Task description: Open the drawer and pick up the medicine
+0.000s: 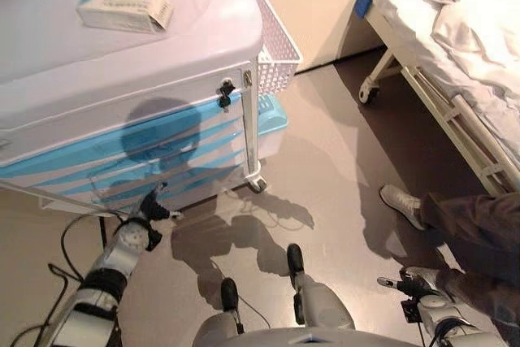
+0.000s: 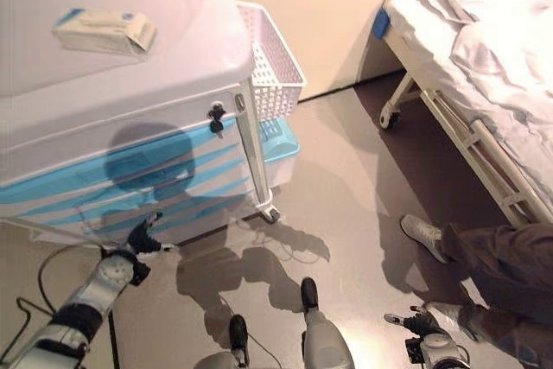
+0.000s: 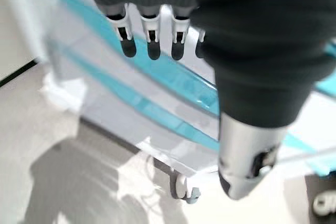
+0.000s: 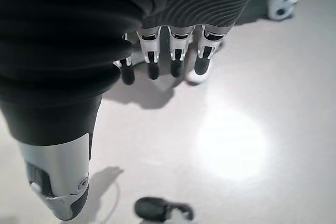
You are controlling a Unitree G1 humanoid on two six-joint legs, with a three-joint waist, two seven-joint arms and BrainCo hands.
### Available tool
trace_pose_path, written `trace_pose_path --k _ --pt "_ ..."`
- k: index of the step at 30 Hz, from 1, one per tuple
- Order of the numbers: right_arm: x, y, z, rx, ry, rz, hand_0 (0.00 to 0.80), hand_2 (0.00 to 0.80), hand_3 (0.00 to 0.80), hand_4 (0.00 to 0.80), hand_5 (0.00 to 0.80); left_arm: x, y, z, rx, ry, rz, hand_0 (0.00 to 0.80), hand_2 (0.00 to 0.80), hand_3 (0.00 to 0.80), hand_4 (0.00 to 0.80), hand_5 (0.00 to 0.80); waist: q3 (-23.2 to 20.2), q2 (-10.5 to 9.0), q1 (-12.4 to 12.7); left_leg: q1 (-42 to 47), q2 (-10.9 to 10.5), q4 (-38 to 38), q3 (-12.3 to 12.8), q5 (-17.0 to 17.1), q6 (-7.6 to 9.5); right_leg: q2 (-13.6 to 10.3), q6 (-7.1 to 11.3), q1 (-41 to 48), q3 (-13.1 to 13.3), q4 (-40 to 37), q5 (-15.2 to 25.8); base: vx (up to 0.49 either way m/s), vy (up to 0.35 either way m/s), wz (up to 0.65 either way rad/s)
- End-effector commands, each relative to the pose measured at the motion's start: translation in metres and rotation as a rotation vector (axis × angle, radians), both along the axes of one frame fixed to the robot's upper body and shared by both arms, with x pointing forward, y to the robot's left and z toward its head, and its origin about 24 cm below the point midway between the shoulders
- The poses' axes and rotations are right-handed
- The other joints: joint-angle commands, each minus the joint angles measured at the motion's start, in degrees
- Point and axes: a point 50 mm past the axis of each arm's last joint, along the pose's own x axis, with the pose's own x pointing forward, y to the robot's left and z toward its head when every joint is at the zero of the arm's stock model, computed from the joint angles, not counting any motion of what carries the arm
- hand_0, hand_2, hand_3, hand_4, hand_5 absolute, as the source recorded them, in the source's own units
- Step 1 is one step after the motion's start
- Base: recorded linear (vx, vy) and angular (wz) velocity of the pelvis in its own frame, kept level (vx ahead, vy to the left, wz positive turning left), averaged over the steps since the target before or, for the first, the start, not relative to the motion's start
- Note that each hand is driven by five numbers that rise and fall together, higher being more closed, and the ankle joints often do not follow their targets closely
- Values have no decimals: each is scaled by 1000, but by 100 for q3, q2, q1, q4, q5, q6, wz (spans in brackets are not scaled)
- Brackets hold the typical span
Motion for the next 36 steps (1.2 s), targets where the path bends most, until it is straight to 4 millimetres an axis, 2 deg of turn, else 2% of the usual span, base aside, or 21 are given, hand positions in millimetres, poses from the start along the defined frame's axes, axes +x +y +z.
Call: trace_pose_path --k 1,2,5,6,8,9,10,11,12,13,14,15,19,20,21,22,29,36 --pt "-24 -3 -7 9 78 -46 0 0 0 0 0 -10 11 -3 -138 -44 149 0 0 0 0 0 -582 -132 54 -207 -326 99 -443 -97 158 -104 393 317 -194 222 -435 13 -22 23" --pt "-24 -3 -7 9 79 -46 0 0 0 0 0 -10 11 -4 -138 -44 149 0 0 0 0 0 -580 -131 49 -202 -326 98 -447 -98 158 -105 393 325 -199 219 -436 11 -40 25" --pt "-35 4 -12 32 119 -28 0 0 0 0 0 -37 12 -26 -215 28 233 0 0 0 0 0 -827 -116 139 -31 -304 78 -508 -95 149 -87 386 567 -317 186 -488 0 -33 20" --pt "-35 4 -12 32 120 -28 0 0 0 0 0 -37 12 -26 -215 28 233 0 0 0 0 0 -827 -116 136 -27 -304 77 -509 -95 149 -87 386 572 -319 184 -489 -27 -30 19" --pt "-40 5 -14 41 126 -48 0 0 0 0 0 -51 11 -37 -242 73 273 0 0 0 0 0 -920 -114 171 30 -297 81 -537 -86 146 -81 375 672 -363 193 -521 -41 -25 10" --pt "-45 8 -16 51 141 -47 0 0 0 0 0 -65 10 -48 -246 129 300 0 0 0 0 0 -1007 -109 186 67 -299 87 -550 -75 140 -73 366 739 -397 194 -538 -50 -17 2" --pt "-45 8 -16 51 141 -47 0 0 0 0 0 -65 9 -48 -246 129 300 0 0 0 0 0 -1008 -108 184 68 -299 86 -552 -75 140 -74 366 742 -399 193 -539 -67 -8 3" --pt "-51 10 -18 53 170 -30 0 0 0 0 0 -83 7 -62 -232 217 323 0 0 0 0 0 -1089 -99 203 105 -291 99 -573 -73 144 -70 356 796 -418 194 -551 -30 -1 5" --pt "-51 10 -18 53 171 -30 0 0 0 0 0 -83 7 -62 -233 217 323 0 0 0 0 0 -1090 -97 202 105 -290 99 -575 -73 143 -70 356 798 -420 193 -551 -35 4 6" --pt "-54 10 -19 53 180 -32 0 0 0 0 0 -91 6 -67 -228 253 330 0 0 0 0 0 -1126 -94 209 136 -291 96 -580 -76 146 -72 357 830 -434 190 -556 -15 11 5" --pt "-61 13 -21 62 206 -37 0 0 0 0 0 -113 5 -80 -218 345 358 0 0 0 0 0 -1185 -92 226 194 -287 99 -595 -84 155 -73 351 895 -450 208 -583 -15 11 4" --pt "-61 13 -21 62 206 -37 0 0 0 0 0 -113 5 -80 -218 345 358 0 0 0 0 0 -1183 -91 225 197 -287 98 -596 -85 155 -73 351 898 -451 208 -584 -13 8 5" --pt "-74 17 -24 76 247 -48 0 0 0 0 0 -149 1 -96 -233 479 428 0 0 0 0 0 -1254 -93 247 301 -286 104 -632 -118 173 -76 334 1010 -495 235 -637 1 8 3" --pt "-76 18 -25 80 255 -51 0 0 0 0 0 -163 -1 -101 -238 530 451 0 0 0 0 0 -1274 -105 263 339 -290 107 -637 -131 179 -76 330 1058 -507 243 -649 2 18 9" --pt "-76 18 -25 80 255 -51 0 0 0 0 0 -163 -1 -101 -238 530 451 0 0 0 0 0 -1273 -105 262 342 -290 107 -638 -131 179 -76 330 1061 -508 243 -649 -1 22 10" --pt "-80 21 -26 88 265 -51 0 0 0 0 0 -177 -2 -104 -238 579 476 0 0 0 0 0 -1284 -113 281 369 -292 110 -649 -137 183 -77 325 1103 -513 243 -661 -4 11 6" --pt "-80 24 -27 101 267 -46 0 0 0 0 0 -198 -6 -109 -228 663 480 0 0 0 0 0 -1284 -121 308 427 -301 117 -678 -151 197 -89 330 1157 -525 264 -677 -8 17 5" --pt "-80 26 -28 105 272 -32 0 0 0 0 0 -199 -10 -111 -229 673 465 0 0 0 0 0 -1258 -127 326 441 -302 127 -696 -157 205 -106 334 1179 -533 269 -681 0 0 0"
